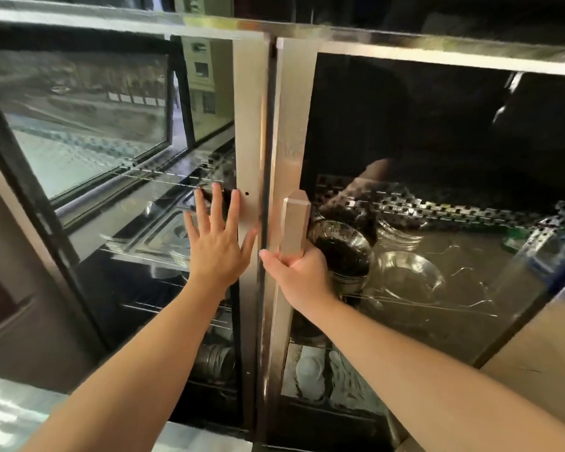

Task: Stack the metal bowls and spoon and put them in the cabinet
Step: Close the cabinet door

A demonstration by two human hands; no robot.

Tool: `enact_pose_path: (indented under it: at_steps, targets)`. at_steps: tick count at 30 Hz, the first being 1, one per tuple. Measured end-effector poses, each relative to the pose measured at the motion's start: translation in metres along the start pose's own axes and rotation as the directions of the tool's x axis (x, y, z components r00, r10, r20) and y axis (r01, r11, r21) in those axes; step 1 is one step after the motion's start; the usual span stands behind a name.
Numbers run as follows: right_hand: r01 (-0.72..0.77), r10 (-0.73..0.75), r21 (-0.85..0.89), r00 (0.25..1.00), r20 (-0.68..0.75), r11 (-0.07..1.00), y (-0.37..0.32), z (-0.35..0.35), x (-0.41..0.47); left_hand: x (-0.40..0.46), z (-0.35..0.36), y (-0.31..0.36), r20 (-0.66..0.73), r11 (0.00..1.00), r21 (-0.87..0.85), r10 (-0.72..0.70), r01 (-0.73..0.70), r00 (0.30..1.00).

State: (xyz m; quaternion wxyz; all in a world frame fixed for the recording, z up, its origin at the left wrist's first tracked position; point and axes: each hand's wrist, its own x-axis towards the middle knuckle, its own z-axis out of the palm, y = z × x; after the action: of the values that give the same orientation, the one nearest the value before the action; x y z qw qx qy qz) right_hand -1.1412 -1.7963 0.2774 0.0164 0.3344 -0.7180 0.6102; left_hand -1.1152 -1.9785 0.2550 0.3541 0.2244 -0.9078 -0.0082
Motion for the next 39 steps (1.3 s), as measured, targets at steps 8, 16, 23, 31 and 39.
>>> enact_pose_path:
  at_steps: [8, 16, 23, 31, 39]
  targets:
    - [0.019, -0.018, 0.020, 0.999, -0.039, 1.000, 0.012, 0.008, 0.018, 0.007, 0.022, -0.004, -0.063, 0.999, 0.021, -0.034, 0.035, 0.997]
    - [0.106, -0.098, 0.080, 0.991, -0.095, 0.991, 0.028, 0.014, 0.027, 0.007, 0.032, -0.006, -0.122, 1.000, 0.013, -0.004, 0.006, 0.992]
    - [0.146, -0.135, 0.097, 0.984, -0.113, 0.984, 0.037, 0.018, 0.039, 0.008, 0.037, -0.009, -0.145, 0.999, 0.034, 0.024, -0.020, 0.989]
    - [0.136, -0.128, 0.069, 0.986, -0.110, 0.988, 0.037, 0.018, 0.039, 0.004, 0.020, -0.006, -0.075, 0.997, 0.078, 0.030, -0.025, 0.997]
    - [0.025, -0.025, -0.002, 0.999, -0.046, 1.000, 0.022, 0.010, 0.029, -0.006, -0.029, -0.005, 0.077, 0.999, 0.013, 0.047, -0.048, 0.996]
